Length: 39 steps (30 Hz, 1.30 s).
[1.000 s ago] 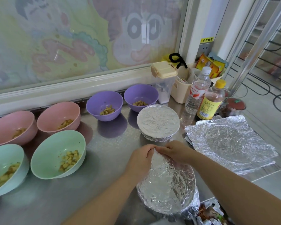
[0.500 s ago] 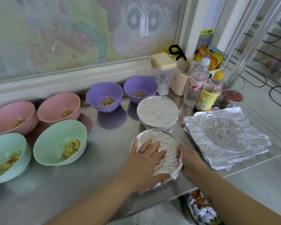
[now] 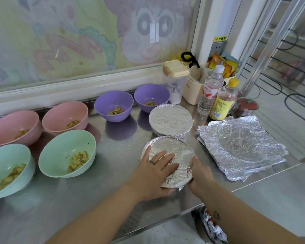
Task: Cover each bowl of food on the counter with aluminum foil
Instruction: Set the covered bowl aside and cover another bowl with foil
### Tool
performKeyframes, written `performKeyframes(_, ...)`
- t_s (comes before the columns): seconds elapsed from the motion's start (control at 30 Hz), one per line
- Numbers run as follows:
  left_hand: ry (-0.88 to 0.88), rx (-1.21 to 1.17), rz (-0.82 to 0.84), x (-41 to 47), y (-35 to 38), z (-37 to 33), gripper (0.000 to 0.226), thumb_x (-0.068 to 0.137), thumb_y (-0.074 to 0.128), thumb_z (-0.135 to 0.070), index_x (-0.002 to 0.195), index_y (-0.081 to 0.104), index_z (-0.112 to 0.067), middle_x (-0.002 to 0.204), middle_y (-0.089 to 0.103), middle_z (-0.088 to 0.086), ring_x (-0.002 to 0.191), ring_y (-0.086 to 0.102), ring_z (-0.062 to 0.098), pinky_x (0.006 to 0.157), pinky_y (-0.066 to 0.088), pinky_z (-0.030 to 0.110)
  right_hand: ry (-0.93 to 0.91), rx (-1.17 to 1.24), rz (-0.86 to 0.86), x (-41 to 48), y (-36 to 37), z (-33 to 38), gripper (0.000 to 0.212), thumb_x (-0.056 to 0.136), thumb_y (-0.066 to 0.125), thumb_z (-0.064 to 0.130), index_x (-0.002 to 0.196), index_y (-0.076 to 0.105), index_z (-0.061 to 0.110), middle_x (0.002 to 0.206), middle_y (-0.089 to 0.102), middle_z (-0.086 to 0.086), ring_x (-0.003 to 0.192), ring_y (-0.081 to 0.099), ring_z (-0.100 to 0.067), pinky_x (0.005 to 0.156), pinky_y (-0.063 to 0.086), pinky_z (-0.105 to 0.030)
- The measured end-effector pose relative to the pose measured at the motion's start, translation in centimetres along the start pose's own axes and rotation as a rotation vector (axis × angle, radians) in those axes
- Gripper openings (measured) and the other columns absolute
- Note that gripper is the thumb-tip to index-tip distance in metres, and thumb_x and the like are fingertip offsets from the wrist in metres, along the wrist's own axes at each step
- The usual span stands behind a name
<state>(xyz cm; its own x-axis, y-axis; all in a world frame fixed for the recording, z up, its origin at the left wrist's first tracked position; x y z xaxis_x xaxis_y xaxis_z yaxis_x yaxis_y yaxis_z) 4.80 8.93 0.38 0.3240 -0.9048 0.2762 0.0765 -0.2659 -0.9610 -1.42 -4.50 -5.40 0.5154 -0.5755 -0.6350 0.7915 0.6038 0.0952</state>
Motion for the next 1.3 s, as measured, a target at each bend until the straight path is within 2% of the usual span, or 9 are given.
performKeyframes(0.07,-0.011,0.039,-0.001,-0.5,-0.2,0.7,0.071,0.076,0.056,-0.070,0.135,0.057,-0.031,0.146,0.051,0.000,0.137,0.047,0.027,0.111,0.028,0.066,-0.035,-0.127,0.041,0.2,0.0,0.4,0.037,0.104,0.051,0.035,0.109,0.066,0.002,0.097,0.072,-0.015,0.088,0.070,-0.031,0.083,0.058,-0.047)
performKeyframes(0.17,-0.008,0.021,-0.078,-1.6,-1.5,1.5,0.070,0.078,0.056,-0.074,0.133,0.055,-0.031,0.141,0.052,-0.001,0.134,0.047,0.024,0.113,0.026,0.060,-0.332,-0.666,0.068,0.0,-0.2,3.4,0.067,0.092,0.062,0.050,0.146,0.048,0.011,0.145,0.055,-0.005,0.132,0.052,-0.025,0.112,0.041,-0.048)
performKeyframes(0.23,0.026,-0.043,-0.175,-2.4,-3.0,1.1,0.059,0.079,0.063,-0.069,0.120,0.061,-0.027,0.125,0.058,-0.002,0.119,0.053,0.021,0.113,0.032,0.051,-0.726,-0.882,0.130,-2.1,1.0,6.8,0.049,0.093,0.067,0.037,0.139,0.054,0.021,0.142,0.049,0.002,0.133,0.045,-0.017,0.112,0.038,-0.040)
performKeyframes(0.3,0.051,-0.067,-0.256,-2.7,-4.3,0.3,0.041,0.082,0.069,-0.060,0.103,0.064,-0.024,0.107,0.059,-0.003,0.096,0.056,0.019,0.098,0.042,0.037,-1.063,-1.045,0.263,-4.3,2.5,8.5,0.026,0.090,0.068,0.033,0.116,0.066,0.031,0.129,0.053,0.009,0.122,0.049,-0.011,0.104,0.044,-0.036)
performKeyframes(0.37,0.051,-0.047,-0.252,-2.6,-4.4,-0.4,0.028,0.089,0.066,-0.052,0.095,0.063,-0.025,0.098,0.058,-0.005,0.084,0.055,0.016,0.082,0.044,0.032,-1.262,-1.292,0.433,-5.6,3.6,7.6,0.017,0.088,0.065,0.041,0.103,0.068,0.033,0.120,0.055,0.013,0.115,0.050,-0.009,0.097,0.050,-0.038)
performKeyframes(0.47,0.033,-0.041,-0.202,-2.4,-3.8,-0.9,0.017,0.092,0.061,-0.045,0.094,0.063,-0.028,0.094,0.058,-0.008,0.078,0.055,0.013,0.075,0.044,0.031,-1.415,-1.498,0.577,-5.9,4.3,5.9,0.020,0.089,0.065,0.046,0.104,0.068,0.034,0.115,0.057,0.012,0.111,0.052,-0.009,0.092,0.052,-0.038)
performKeyframes(0.67,-0.018,-0.094,-0.154,-1.9,-3.3,-0.8,0.011,0.084,0.066,-0.037,0.088,0.063,-0.028,0.090,0.059,-0.010,0.075,0.056,0.013,0.073,0.045,0.032,-1.513,-1.554,0.717,-7.2,5.3,4.7,0.029,0.084,0.070,0.053,0.104,0.067,0.032,0.106,0.059,0.012,0.098,0.056,-0.011,0.088,0.049,-0.031)
performKeyframes(0.93,-0.028,-0.099,-0.160,-1.5,-3.4,-0.8,0.008,0.079,0.066,-0.033,0.078,0.060,-0.028,0.081,0.056,-0.010,0.071,0.052,0.013,0.070,0.044,0.030,-1.737,-1.512,0.650,-7.5,5.4,3.2,0.010,0.083,0.067,0.026,0.081,0.057,0.024,0.081,0.056,0.008,0.075,0.051,-0.014,0.071,0.050,-0.030)
performKeyframes(1.3,0.008,-0.086,-0.174,-1.5,-3.3,-0.8,0.010,0.082,0.066,-0.033,0.078,0.060,-0.026,0.081,0.057,-0.010,0.069,0.051,0.013,0.069,0.044,0.030,-1.711,-1.397,0.637,-7.2,5.3,2.7,0.013,0.089,0.065,0.034,0.081,0.058,0.025,0.083,0.055,0.010,0.075,0.050,-0.013,0.067,0.046,-0.027)
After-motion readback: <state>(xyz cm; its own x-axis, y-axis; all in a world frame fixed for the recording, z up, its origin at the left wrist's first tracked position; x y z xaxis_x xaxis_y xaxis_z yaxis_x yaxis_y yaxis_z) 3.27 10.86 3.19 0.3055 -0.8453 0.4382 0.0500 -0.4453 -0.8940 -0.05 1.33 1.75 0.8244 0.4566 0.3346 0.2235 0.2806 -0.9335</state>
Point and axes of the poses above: each hand's wrist, its own x-axis towards the middle knuckle, its own y-axis out of the palm, z = x × y, the point moved 9 cm from there along x, towards the middle knuckle
